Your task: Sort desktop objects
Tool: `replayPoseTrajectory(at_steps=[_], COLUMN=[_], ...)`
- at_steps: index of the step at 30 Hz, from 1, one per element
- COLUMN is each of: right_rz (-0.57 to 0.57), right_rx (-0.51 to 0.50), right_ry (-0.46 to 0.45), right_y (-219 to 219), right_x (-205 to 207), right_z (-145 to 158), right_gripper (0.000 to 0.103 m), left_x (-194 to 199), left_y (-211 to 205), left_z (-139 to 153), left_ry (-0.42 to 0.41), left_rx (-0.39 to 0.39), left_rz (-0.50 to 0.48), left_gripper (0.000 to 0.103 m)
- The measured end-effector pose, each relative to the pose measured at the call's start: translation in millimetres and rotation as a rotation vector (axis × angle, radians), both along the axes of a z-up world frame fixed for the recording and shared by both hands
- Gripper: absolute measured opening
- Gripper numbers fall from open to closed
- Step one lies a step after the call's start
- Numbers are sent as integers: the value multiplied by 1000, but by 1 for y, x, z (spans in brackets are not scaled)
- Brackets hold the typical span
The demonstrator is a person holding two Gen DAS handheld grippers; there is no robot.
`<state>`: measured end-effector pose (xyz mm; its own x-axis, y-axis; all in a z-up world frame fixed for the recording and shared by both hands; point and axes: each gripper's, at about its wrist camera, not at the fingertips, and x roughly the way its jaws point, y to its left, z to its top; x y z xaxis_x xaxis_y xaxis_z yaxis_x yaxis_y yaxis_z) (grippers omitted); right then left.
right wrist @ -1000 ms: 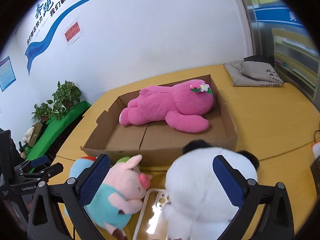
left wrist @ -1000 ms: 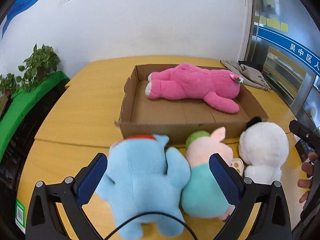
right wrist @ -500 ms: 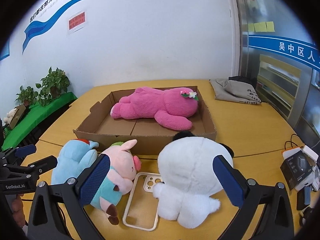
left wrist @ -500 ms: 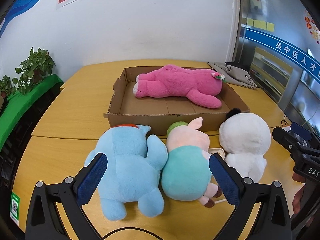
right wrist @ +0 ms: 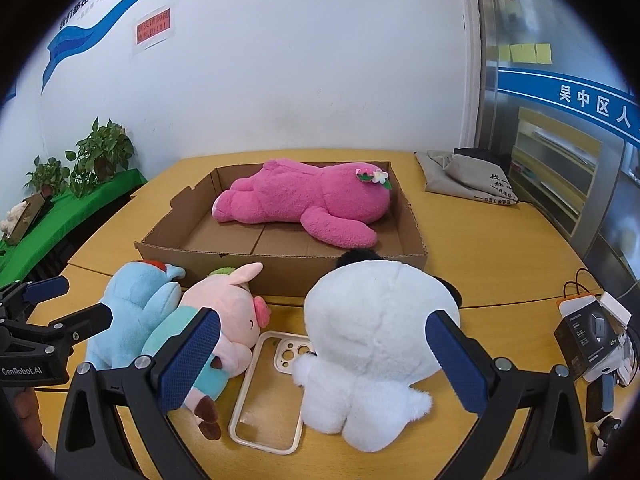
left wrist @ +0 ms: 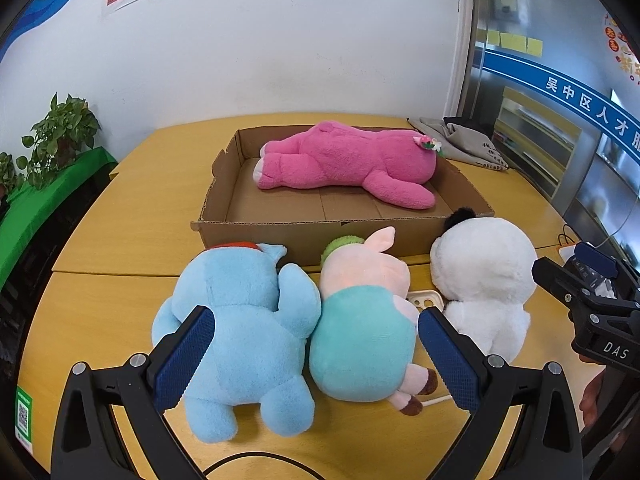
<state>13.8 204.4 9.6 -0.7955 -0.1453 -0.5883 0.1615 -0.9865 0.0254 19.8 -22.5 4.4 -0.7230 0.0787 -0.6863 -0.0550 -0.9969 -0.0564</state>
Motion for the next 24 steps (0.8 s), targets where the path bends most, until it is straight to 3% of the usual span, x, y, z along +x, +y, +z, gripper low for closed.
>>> replayPoseTrajectory(at_steps=[24], right_rz=[5], right_rx=[13], right_ry=[-33], right_y=[-4], right_x=[-3], right_z=[-7], right_gripper=[103], left_x=[-1], left_y=[-4], left_z=[-12], left_ry=[-18], left_rx=[19], left_rz=[-12], left_gripper=[103])
